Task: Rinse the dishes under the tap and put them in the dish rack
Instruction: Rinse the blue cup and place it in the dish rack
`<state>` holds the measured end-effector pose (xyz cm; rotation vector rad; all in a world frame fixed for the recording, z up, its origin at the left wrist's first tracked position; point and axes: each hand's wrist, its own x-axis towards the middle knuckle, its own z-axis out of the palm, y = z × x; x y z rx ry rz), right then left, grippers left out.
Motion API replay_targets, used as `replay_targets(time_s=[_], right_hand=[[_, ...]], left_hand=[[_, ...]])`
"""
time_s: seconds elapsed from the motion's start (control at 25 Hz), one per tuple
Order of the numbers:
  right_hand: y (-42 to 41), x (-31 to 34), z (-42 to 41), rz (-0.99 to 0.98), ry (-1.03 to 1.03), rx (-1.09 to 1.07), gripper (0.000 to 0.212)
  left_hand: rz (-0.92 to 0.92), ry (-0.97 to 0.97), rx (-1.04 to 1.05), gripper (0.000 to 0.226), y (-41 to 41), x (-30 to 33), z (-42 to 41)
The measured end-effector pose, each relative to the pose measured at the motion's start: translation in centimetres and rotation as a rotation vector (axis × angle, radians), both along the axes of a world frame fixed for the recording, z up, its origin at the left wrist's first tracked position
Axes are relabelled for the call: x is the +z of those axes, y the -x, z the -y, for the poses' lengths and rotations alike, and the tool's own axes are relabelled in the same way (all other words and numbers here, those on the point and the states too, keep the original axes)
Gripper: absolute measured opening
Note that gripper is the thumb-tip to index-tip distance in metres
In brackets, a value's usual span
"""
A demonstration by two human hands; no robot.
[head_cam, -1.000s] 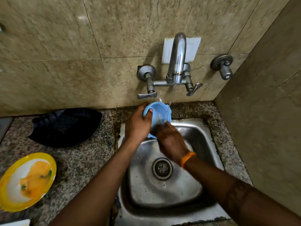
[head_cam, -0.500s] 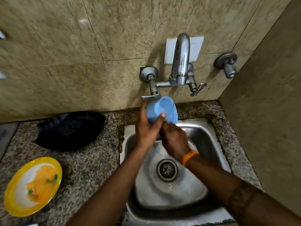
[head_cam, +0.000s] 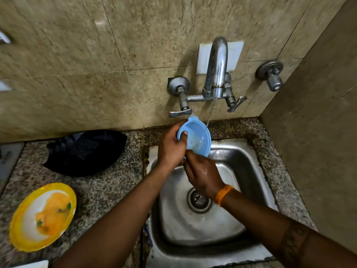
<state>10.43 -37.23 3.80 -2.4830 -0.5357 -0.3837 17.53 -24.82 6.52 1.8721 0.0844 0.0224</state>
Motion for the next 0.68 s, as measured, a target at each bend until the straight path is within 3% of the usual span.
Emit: replay_targets(time_s=[0.08, 0.16, 0.24, 0.4, 0.44, 0.6, 0.68], right_hand=[[-0.3, 0.1, 3.1, 0.084, 0.273, 0.167, 0.034], [-1.6, 1.3, 6.1, 0.179, 0.482, 0.209, 0.043], [-2.3, 2.2, 5.2, 0.156, 0.446, 0.069, 0.045], [0.0, 1.9, -1.6, -0.100, -0.066, -0.136, 0.026], [0.4, 1.9, -1.5, -0.089, -0.065, -0.111, 0.021], [-0.1, 2.0, 3.4, 0.041, 0.381, 0.174, 0.016], [-1.0, 1.9, 3.0, 0.064, 0.391, 0.081, 0.014]], left_hand=[[-0.122, -0.038, -0.154, 0.042, -1.8, 0.6, -1.4], [-0.174, 0.064, -0.257, 0.042, -2.3, 0.9, -1.9], [-0.121, 0.213, -0.106, 0.047, -1.0, 0.9, -0.7], [-0.085, 0.307, 0.168, 0.054, 3.5, 0.0, 2.2], [-0.111, 0.339, 0.212, 0.050, 3.2, 0.1, 1.8], [-0.376, 0.375, 0.106, 0.022, 0.7, 0.2, -1.2], [-0.421, 0.475, 0.131, 0.027, 1.4, -0.2, -0.6]])
